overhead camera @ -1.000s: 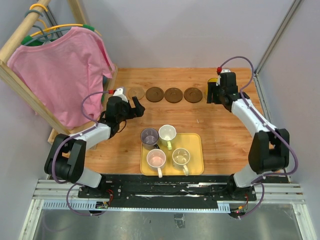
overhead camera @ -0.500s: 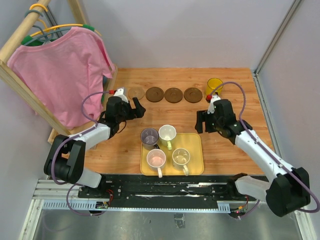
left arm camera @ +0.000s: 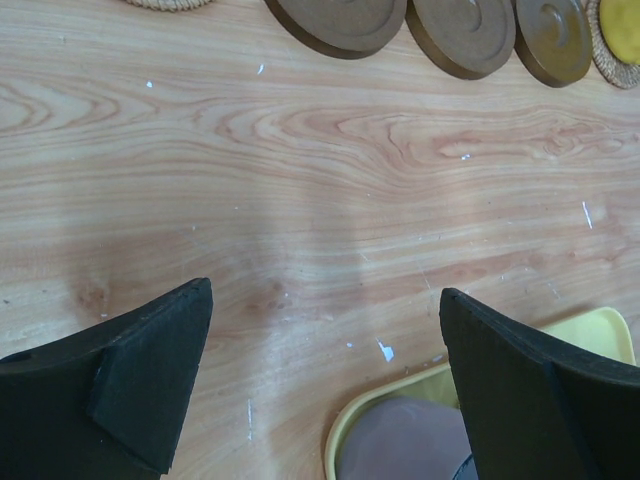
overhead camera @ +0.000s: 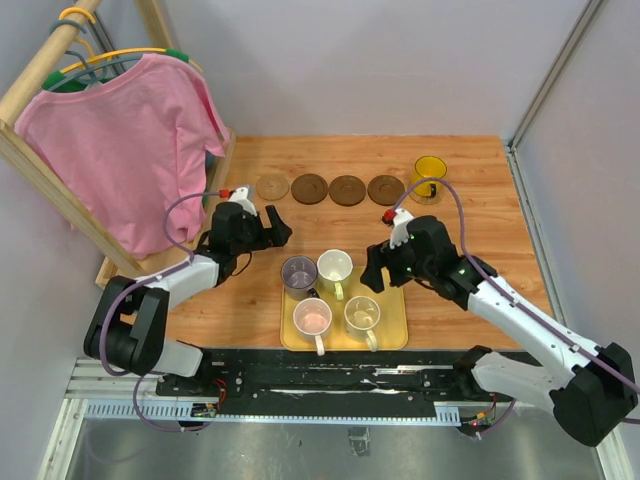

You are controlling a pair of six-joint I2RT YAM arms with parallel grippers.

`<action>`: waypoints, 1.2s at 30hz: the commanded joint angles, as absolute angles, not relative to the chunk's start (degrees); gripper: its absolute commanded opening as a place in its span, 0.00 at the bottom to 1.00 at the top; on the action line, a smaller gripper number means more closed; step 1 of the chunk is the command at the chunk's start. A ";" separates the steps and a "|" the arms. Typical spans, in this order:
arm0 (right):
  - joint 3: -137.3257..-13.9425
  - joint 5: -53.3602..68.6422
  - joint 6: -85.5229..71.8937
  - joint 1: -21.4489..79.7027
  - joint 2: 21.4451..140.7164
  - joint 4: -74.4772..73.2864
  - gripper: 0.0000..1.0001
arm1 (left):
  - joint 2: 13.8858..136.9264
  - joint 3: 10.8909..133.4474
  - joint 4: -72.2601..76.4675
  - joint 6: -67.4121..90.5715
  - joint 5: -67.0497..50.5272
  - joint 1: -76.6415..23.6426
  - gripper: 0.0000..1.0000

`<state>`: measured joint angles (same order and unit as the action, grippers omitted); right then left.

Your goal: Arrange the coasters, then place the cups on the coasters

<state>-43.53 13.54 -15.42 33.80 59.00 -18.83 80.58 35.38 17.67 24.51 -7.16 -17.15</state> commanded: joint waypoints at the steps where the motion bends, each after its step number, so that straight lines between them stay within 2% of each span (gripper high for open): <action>1: -45.63 14.55 -15.99 39.29 60.68 -16.32 0.81 | 77.82 34.04 18.97 24.92 -7.51 -17.86 1.00; 8: -46.18 10.54 -16.37 44.71 63.07 -17.61 0.81 | 76.23 32.81 18.80 24.79 -7.52 -18.05 1.00; 13: -44.80 6.13 -18.23 48.19 59.46 -20.57 0.83 | 75.63 32.02 18.85 24.47 -7.78 -18.03 1.00; 17: -42.80 5.42 -20.12 49.79 55.70 -22.06 1.00 | 75.05 30.94 19.42 24.69 -8.16 -18.14 1.00; 28: -37.28 3.82 -26.63 56.14 52.47 -29.46 0.99 | 72.14 27.77 19.60 25.18 -7.84 -18.58 1.00; 36: -36.11 1.62 -30.06 61.75 56.93 -30.11 1.00 | 71.78 27.17 19.72 25.31 -7.91 -18.97 1.00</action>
<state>-37.10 4.27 -26.94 59.81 54.37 -28.51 72.79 27.55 17.91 24.95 -7.62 -18.39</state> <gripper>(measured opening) 0.986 0.994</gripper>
